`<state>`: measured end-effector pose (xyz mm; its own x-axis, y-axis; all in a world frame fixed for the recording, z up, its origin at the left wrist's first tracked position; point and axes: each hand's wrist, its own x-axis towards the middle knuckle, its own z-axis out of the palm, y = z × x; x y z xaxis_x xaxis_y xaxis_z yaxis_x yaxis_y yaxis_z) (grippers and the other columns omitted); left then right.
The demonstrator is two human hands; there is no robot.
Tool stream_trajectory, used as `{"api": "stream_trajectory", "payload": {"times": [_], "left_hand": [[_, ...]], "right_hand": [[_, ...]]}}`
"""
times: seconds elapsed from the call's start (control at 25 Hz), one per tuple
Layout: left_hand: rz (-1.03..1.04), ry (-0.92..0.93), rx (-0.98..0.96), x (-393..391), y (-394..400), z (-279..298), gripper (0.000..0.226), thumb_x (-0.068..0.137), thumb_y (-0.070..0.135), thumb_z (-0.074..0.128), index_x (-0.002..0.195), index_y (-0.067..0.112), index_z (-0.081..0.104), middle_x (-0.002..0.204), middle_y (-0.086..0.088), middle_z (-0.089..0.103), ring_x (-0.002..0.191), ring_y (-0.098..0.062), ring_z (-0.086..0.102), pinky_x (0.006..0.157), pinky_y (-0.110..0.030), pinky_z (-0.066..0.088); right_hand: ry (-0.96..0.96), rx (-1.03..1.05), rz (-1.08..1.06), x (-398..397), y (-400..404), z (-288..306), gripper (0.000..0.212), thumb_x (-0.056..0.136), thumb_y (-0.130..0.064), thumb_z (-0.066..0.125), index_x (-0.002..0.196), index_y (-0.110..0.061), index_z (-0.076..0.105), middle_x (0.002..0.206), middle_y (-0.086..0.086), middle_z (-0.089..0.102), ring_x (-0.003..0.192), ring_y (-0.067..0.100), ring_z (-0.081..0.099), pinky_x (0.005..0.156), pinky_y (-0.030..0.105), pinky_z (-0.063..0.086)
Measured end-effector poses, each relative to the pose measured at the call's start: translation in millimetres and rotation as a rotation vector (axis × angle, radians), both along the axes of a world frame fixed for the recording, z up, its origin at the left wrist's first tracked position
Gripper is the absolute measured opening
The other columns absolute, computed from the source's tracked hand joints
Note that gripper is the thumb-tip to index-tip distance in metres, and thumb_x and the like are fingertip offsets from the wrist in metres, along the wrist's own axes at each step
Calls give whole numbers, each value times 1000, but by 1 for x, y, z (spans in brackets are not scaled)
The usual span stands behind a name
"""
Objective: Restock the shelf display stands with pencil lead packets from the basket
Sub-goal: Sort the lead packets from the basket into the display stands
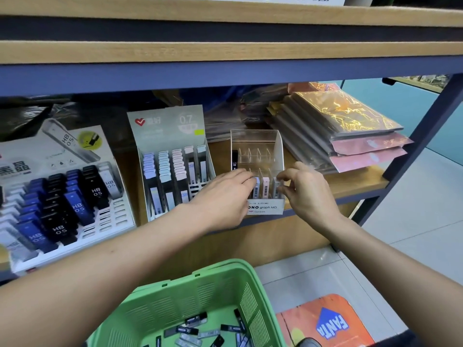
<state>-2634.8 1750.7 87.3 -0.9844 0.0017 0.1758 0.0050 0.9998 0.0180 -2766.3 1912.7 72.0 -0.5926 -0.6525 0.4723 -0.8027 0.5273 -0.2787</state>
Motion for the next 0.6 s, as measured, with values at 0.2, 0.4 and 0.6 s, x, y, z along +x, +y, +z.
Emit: {"api": "stream_trajectory", "payload": {"times": [0.2, 0.4, 0.6], "left_hand": [[28, 63, 74, 8, 0, 8, 49, 94, 11, 49, 143, 9, 46, 149, -5, 43, 138, -22, 38, 118, -36, 31], [97, 41, 76, 51, -4, 4, 18, 90, 12, 47, 107, 14, 53, 107, -3, 51, 104, -21, 50, 90, -35, 44], [272, -215, 170, 116, -9, -43, 24, 90, 14, 49, 114, 12, 52, 114, -8, 55, 107, -28, 57, 86, -37, 45]], "right_hand": [[-45, -62, -26, 12, -2, 8, 14, 87, -8, 69, 95, -17, 74, 86, -7, 55, 81, 21, 60, 69, 35, 48], [-299, 39, 179, 69, -31, -12, 27, 84, -4, 59, 97, -20, 77, 97, -1, 74, 90, 19, 66, 81, 36, 56], [-494, 342, 224, 123, -58, -73, 29, 78, -15, 50, 95, -24, 72, 94, 3, 75, 92, 29, 69, 77, 39, 57]]}}
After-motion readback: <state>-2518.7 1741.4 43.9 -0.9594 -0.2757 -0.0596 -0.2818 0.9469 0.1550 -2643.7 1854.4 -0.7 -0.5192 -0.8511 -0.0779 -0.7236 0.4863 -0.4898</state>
